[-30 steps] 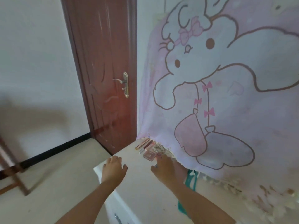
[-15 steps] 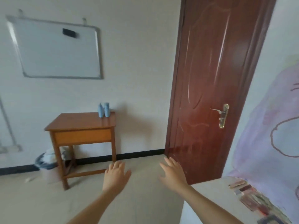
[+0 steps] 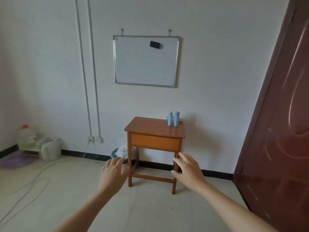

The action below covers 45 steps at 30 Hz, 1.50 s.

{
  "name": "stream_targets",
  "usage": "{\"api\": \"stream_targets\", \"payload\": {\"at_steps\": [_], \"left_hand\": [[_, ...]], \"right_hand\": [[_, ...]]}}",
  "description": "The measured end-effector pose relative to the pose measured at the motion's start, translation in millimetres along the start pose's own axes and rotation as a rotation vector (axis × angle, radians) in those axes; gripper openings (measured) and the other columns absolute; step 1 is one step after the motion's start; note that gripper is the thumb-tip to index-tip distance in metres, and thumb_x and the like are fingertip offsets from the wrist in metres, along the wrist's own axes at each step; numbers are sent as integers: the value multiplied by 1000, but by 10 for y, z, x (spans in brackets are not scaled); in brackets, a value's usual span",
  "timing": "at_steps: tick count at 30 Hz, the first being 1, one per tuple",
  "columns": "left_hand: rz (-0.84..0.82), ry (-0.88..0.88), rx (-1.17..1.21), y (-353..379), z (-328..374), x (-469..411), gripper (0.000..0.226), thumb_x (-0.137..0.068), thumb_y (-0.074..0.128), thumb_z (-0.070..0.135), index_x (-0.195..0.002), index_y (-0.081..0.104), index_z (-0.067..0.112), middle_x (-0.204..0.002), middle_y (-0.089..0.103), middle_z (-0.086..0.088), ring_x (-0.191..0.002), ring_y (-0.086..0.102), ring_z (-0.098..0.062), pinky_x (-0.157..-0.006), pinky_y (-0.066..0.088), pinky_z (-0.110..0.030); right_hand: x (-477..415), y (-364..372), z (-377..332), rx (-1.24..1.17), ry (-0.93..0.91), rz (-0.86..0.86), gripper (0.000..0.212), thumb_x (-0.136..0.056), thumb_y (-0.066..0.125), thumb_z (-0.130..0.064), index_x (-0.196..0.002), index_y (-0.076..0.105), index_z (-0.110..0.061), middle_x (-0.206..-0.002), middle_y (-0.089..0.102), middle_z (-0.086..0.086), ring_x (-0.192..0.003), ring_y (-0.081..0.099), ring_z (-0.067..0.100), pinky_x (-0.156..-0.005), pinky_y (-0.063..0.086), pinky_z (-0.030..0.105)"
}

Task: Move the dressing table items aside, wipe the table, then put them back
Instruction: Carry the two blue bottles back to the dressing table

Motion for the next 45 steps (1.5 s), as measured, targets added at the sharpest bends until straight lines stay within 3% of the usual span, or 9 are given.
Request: {"api": "stream_targets", "payload": {"at_steps": [11,18,29,39,45], "left_hand": [[33,59,15,331,278,-1381,41,-97,38,33,-134,41,16,-142,40,1,-132,31,-16,-108,27,-30],[4,-17,78,956,305,-2589,46,-96,40,34,-139,37,19,-145,38,2,-133,31,-15,-109,29,-32],[-68,-145,173,1999,-479,-3951,44,-94,45,30,-136,42,16,-140,44,-2,-131,35,-19,-108,32,-36],[-67,-21,281,2242,-776,-5906,43,-95,47,26,-135,43,12,-138,45,-7,-128,37,-22,-102,34,-34],[-218,8,365,3074,-613,-6331,44,-94,48,27,-135,43,12,-139,45,-7,-128,40,-21,-102,39,-35]], "right_hand": [[-1401,-167,615,-70,20,103,53,-93,47,-38,-141,33,-23,-153,21,1,-142,13,17,-114,19,33],[-2573,87,1164,-155,39,65,52,-93,49,-36,-141,34,-22,-151,24,-1,-140,18,13,-111,26,29],[-4086,1064,1436,-114,42,-74,51,-93,48,-35,-141,34,-23,-151,24,-1,-141,16,14,-112,23,29],[-5604,1051,1692,-52,219,37,50,-92,50,-32,-139,36,-21,-141,35,-1,-131,32,14,-103,35,27],[-5761,1507,2253,-126,432,-22,53,-92,50,-30,-141,33,-21,-147,30,-2,-137,24,13,-108,28,26]]}}
Point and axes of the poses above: each hand's wrist, its own x-axis away from the middle knuckle, its own y-axis out of the palm, z = x × y, the point moved 8 cm from there along -x, towards the middle knuckle
